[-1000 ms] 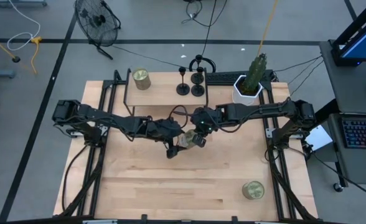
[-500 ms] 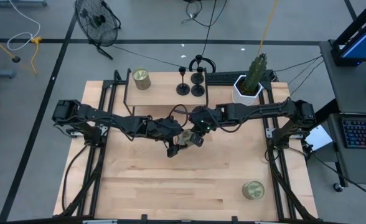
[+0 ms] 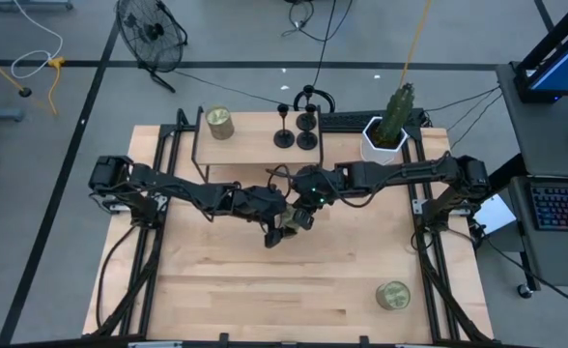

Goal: Pick & Place candle stick holders
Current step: Put the top scented candle on the shelf

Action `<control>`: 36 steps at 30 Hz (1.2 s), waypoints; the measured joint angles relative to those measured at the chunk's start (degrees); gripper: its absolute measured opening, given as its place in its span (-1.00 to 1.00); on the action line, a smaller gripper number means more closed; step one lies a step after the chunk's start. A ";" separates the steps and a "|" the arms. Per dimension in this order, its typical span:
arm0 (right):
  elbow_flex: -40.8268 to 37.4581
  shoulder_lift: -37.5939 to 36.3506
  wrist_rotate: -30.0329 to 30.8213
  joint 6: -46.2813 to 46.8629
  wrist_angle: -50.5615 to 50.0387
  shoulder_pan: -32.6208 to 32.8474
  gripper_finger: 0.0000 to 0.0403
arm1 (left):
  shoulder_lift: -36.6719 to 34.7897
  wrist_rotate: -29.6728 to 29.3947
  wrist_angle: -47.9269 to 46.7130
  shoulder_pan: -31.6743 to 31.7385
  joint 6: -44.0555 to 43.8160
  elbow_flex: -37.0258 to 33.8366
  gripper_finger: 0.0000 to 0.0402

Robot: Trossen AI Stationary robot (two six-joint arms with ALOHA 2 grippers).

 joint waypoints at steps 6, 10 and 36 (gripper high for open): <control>0.04 0.00 -0.08 0.53 0.21 0.33 -1.00 | -0.15 4.19 1.35 0.04 0.90 -0.04 0.93; 0.09 0.00 -0.21 0.64 0.17 0.40 -1.00 | -0.22 4.76 3.20 -0.09 -2.81 -0.04 0.93; 0.09 0.00 0.72 0.04 0.07 0.60 -1.00 | -0.26 0.23 2.87 -0.22 -10.77 0.05 0.85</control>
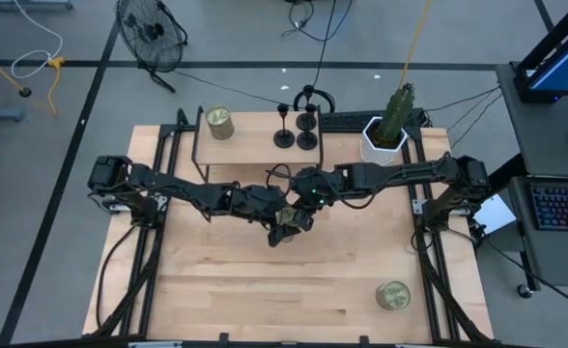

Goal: Pick & Place candle stick holders
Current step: Put the top scented candle on the shelf

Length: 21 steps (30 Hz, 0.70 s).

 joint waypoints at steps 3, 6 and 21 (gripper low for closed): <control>0.00 0.00 -0.03 -0.02 0.02 0.00 -1.00 | -0.04 0.02 0.07 -0.02 0.21 0.02 0.78; 0.00 0.00 -0.01 -0.21 0.02 0.00 -1.00 | -0.04 -0.16 0.00 -0.07 0.44 0.02 0.78; 0.07 -0.11 -0.07 -0.73 0.64 0.00 -0.84 | 0.28 -3.35 -9.88 -1.86 1.14 -0.24 0.78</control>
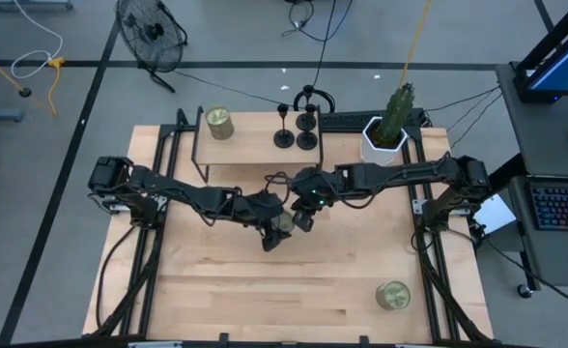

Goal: Pick & Place candle stick holders
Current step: Put the top scented candle on the shelf

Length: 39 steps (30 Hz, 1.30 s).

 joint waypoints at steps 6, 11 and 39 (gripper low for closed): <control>-0.02 0.00 0.26 -0.32 -0.07 -0.07 -0.75 | -0.70 -1.91 -4.26 -0.31 -1.38 0.04 0.77; 0.00 0.00 0.35 -0.58 -0.05 -0.11 -0.75 | -3.43 -7.60 -8.86 -0.31 -1.40 0.15 0.77; -0.02 -1.64 1.67 -4.77 -1.32 -0.11 -0.95 | -35.18 -59.36 -35.85 5.18 -10.55 0.19 0.77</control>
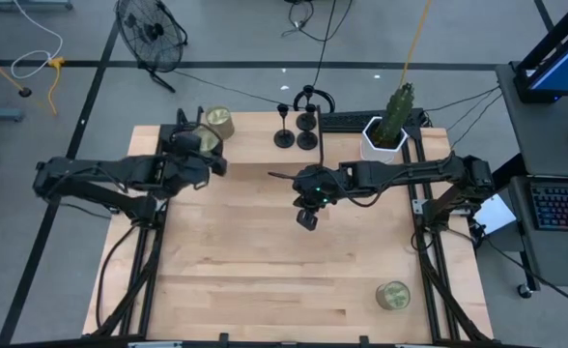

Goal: Pick & Place candle stick holders
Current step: Put the top scented candle on the shelf

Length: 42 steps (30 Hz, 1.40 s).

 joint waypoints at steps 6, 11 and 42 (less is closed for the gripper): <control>0.00 0.04 0.06 -0.09 1.22 0.02 -0.95 | 1.34 -0.23 -0.30 3.40 -2.43 -0.07 0.77; 0.00 0.04 0.06 -0.09 1.21 0.01 -0.95 | 2.65 -0.20 0.97 4.45 -4.90 -0.07 0.77; -0.02 0.04 3.03 0.60 1.14 0.02 -0.95 | 18.69 11.04 66.99 12.13 22.56 -16.82 0.77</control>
